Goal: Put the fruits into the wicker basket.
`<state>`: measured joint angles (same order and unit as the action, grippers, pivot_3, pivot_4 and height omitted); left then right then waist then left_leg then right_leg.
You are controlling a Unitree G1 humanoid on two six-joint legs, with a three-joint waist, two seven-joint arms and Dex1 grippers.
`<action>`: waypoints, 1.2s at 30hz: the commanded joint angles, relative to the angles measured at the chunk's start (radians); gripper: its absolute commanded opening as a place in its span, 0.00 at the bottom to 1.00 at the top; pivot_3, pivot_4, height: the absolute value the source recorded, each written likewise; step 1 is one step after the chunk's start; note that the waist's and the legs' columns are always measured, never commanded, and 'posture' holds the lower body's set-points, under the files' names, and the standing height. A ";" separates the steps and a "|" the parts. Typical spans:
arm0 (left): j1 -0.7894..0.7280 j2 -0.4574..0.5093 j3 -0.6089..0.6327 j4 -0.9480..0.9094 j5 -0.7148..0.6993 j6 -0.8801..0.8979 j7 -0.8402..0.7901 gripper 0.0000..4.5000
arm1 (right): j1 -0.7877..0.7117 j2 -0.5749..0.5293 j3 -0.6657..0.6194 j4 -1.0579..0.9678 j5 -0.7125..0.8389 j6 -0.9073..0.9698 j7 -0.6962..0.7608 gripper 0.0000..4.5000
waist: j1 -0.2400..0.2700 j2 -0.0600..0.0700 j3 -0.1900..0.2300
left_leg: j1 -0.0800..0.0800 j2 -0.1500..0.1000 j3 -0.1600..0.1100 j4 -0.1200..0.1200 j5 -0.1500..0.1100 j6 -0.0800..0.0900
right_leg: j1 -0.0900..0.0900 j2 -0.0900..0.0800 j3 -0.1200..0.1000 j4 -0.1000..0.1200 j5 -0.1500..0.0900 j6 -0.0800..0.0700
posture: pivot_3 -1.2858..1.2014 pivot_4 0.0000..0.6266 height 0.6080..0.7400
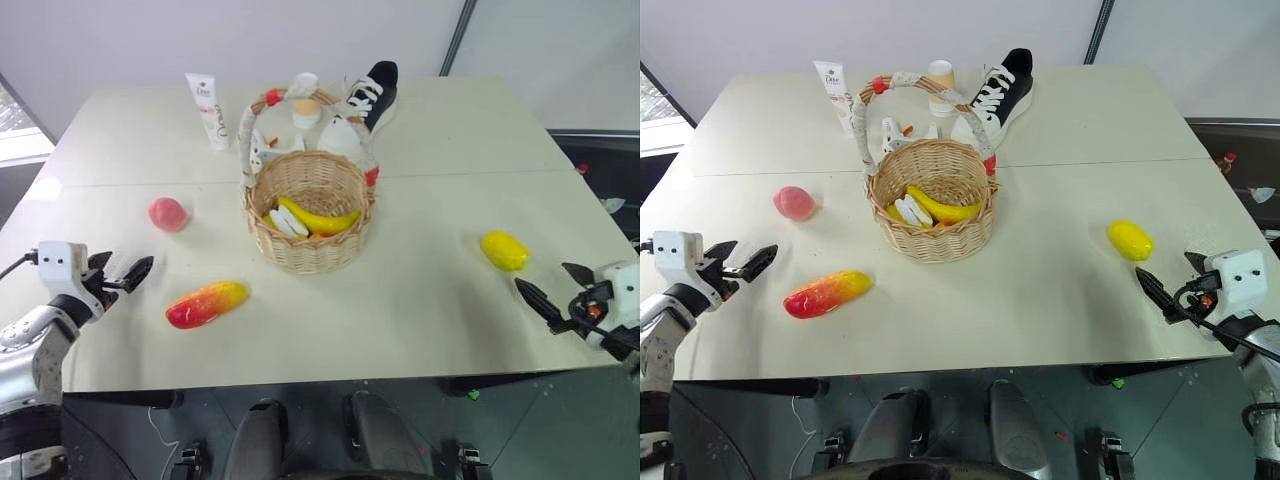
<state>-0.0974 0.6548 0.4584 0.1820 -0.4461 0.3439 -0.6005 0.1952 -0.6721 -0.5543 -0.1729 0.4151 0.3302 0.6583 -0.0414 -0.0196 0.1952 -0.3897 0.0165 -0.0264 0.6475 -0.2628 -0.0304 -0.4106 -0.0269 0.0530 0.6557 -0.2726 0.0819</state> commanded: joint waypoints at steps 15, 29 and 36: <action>-0.112 0.004 -0.033 -0.060 0.008 0.047 0.057 1.00 | -0.178 -0.048 0.073 -0.251 0.120 0.129 -0.005 0.99 | 0.000 0.000 0.000 | 0.000 0.000 -0.001 0.000 0.000 0.000 | 0.000 0.000 0.000 0.000 0.000 0.000 | 0.52 0.24 1.00; -0.443 -0.039 -0.202 0.032 0.157 0.259 0.293 1.00 | -0.536 0.040 0.563 -0.504 0.194 0.333 -0.076 0.99 | 0.006 -0.001 0.000 | -0.002 -0.001 -0.004 0.001 0.000 0.000 | 0.000 0.000 -0.003 0.000 0.001 0.001 | 0.52 0.24 1.00; -0.536 -0.026 -0.282 0.134 0.230 0.345 0.290 1.00 | -0.546 0.089 0.632 -0.482 0.142 0.279 -0.057 0.99 | 0.006 -0.001 0.000 | -0.002 -0.002 -0.003 0.001 0.000 0.000 | 0.000 0.000 -0.003 0.000 0.001 0.001 | 0.52 0.24 1.00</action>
<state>-0.6094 0.6085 0.1728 0.3187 -0.2338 0.6906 -0.3137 -0.3335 -0.5923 0.0779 -0.6398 0.5627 0.6355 0.5979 -0.0355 -0.0209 0.1949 -0.3919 0.0142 -0.0299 0.6484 -0.2629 -0.0302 -0.4111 -0.0269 0.0499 0.6558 -0.2717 0.0830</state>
